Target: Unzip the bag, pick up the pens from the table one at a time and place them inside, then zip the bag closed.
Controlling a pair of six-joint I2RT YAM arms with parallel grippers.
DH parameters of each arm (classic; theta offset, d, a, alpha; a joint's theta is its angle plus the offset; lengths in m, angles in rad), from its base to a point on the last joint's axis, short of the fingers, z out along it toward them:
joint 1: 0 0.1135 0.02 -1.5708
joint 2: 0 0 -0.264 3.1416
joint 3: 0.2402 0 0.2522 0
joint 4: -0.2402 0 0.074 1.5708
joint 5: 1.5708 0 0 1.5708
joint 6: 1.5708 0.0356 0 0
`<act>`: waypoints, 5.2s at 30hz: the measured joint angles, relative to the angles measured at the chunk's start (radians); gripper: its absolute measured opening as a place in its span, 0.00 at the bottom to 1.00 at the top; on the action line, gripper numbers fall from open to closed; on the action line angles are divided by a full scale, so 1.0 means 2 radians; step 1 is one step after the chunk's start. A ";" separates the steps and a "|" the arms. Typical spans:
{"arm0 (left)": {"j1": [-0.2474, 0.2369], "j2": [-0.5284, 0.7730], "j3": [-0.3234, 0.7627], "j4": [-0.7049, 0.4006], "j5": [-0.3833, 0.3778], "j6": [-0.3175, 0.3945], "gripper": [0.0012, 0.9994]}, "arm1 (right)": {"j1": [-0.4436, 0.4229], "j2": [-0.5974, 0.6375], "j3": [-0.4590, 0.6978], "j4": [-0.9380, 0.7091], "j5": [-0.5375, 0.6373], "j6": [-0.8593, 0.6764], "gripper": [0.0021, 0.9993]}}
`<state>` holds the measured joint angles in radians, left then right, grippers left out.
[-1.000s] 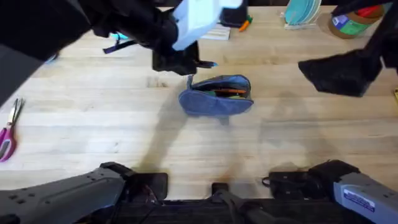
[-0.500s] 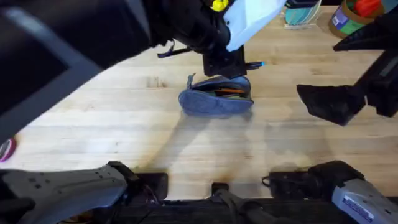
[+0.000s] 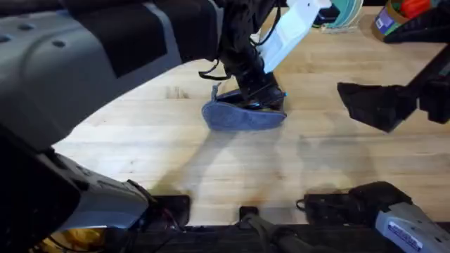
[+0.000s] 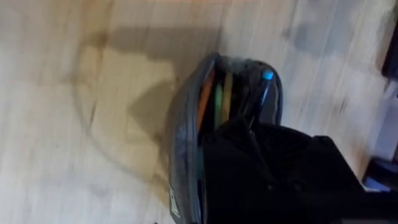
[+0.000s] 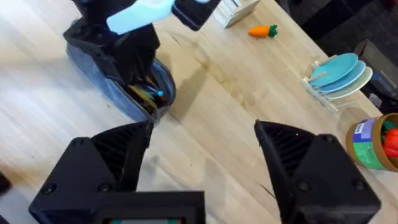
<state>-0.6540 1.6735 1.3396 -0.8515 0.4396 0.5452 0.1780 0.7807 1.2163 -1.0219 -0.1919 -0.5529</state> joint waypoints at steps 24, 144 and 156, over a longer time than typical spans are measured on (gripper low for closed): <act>0.000 0.011 0.000 -0.061 -0.104 -0.011 0.99 | 0.000 0.027 0.000 -0.003 0.000 0.000 1.00; 0.476 0.097 -0.015 -0.293 0.166 0.668 0.99 | 0.253 0.473 -0.001 0.321 -0.096 0.443 0.03; 0.474 0.097 -0.015 -0.312 0.211 0.669 0.99 | 0.253 0.405 -0.005 0.298 -0.092 0.411 0.03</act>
<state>0.2943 1.8671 1.3098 -1.4762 0.8621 1.8828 0.6842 1.5902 1.2072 -0.4267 -0.3755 0.2687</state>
